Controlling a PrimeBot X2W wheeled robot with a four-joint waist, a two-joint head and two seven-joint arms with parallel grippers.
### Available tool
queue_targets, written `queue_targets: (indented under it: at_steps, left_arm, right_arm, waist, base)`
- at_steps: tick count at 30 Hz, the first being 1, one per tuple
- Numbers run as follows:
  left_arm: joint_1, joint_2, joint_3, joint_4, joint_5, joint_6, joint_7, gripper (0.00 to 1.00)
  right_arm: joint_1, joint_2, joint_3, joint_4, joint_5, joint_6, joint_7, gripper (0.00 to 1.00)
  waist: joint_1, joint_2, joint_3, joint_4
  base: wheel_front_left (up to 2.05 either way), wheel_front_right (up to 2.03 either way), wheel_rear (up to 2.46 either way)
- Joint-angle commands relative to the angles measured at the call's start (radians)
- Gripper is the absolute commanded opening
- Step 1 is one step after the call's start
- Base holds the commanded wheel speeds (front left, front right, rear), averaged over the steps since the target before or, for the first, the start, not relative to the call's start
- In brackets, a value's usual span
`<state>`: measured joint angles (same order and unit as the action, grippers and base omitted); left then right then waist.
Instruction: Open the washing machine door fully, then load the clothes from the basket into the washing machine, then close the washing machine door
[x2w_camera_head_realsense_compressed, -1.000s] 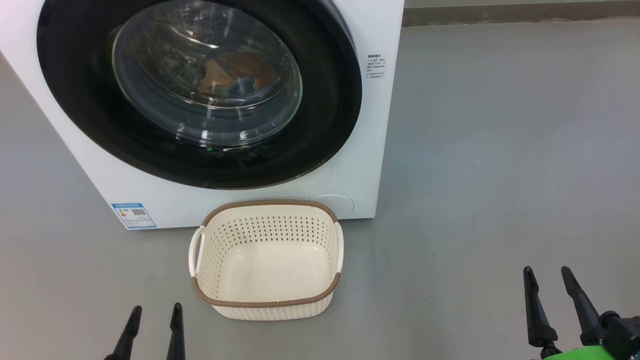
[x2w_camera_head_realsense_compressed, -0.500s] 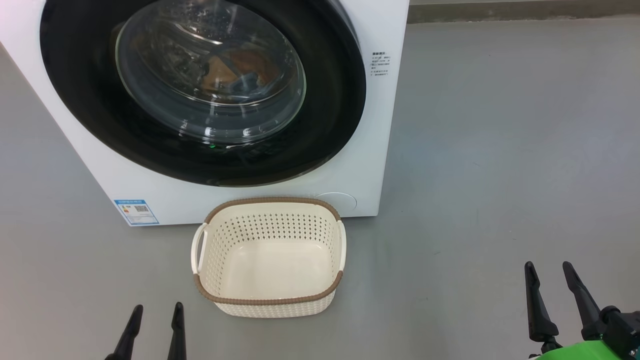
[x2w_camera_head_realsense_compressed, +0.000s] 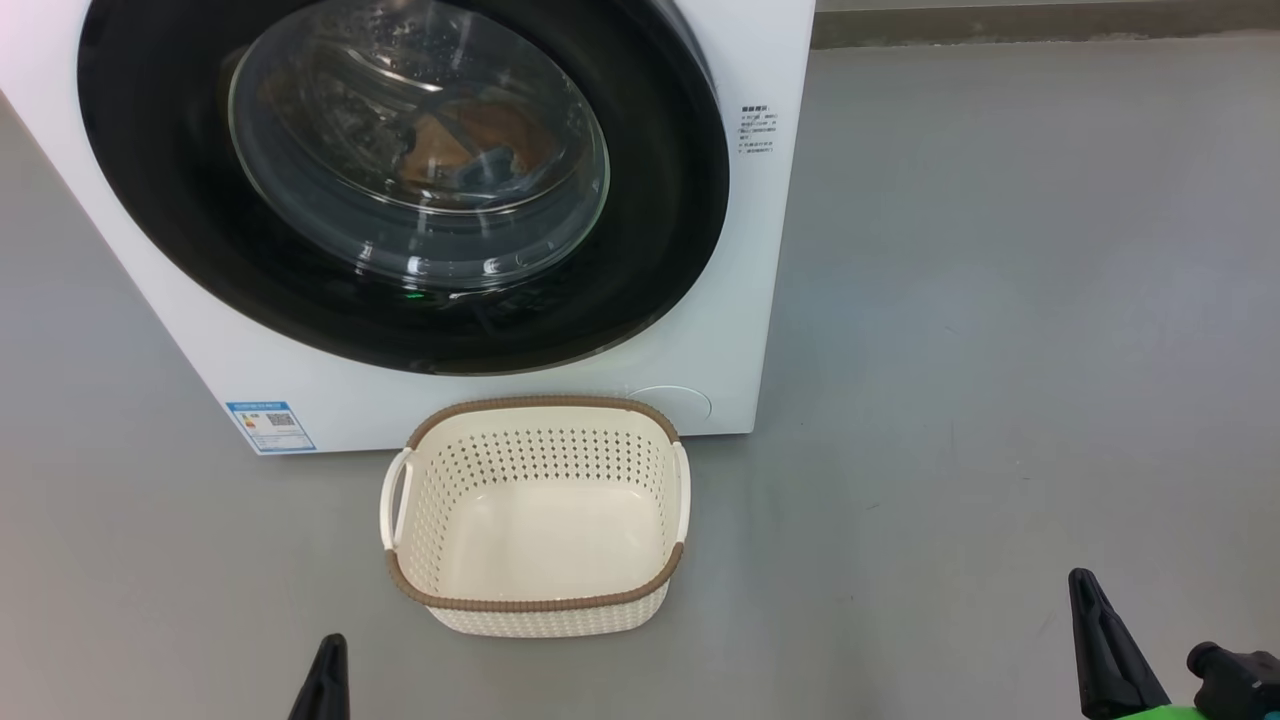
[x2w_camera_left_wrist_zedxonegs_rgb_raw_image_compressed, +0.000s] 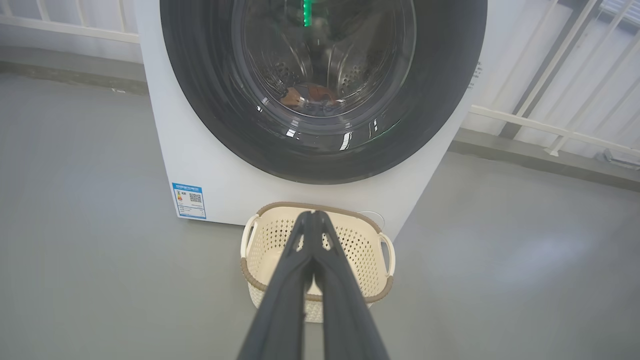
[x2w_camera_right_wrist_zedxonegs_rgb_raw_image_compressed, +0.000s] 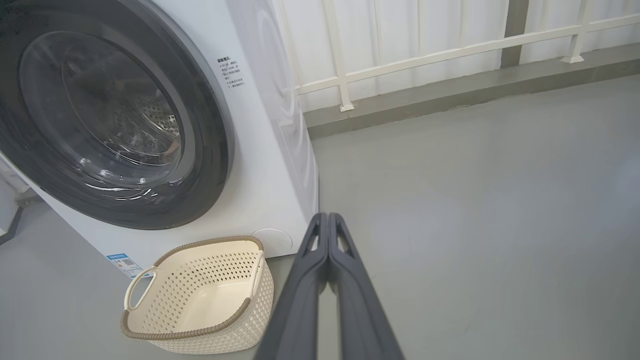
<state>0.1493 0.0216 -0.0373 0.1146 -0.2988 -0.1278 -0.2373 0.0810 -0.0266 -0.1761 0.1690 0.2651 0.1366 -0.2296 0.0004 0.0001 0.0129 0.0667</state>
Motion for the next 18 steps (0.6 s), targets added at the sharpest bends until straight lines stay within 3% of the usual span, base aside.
queue_targets:
  at_steps: [1, 18]
  left_arm:
    - [-0.017, 0.016, 0.006, -0.017, -0.034, 0.001, 0.004, 0.0]
    - [-0.055, 0.029, 0.012, 0.011, -0.236, -0.001, 0.043, 0.0]
  right_arm:
    - [-0.027, -0.006, 0.002, -0.02, 0.033, 0.0, 0.005, 0.0]
    - [-0.05, -0.009, 0.013, -0.007, 0.227, -0.001, 0.052, 0.0]
  waist:
    - [0.0003, -0.0001, 0.001, -0.001]
    - [-0.0003, -0.0001, 0.0, -0.011]
  base:
    - [0.0, 0.0, 0.0]
    - [0.0, 0.0, 0.0]
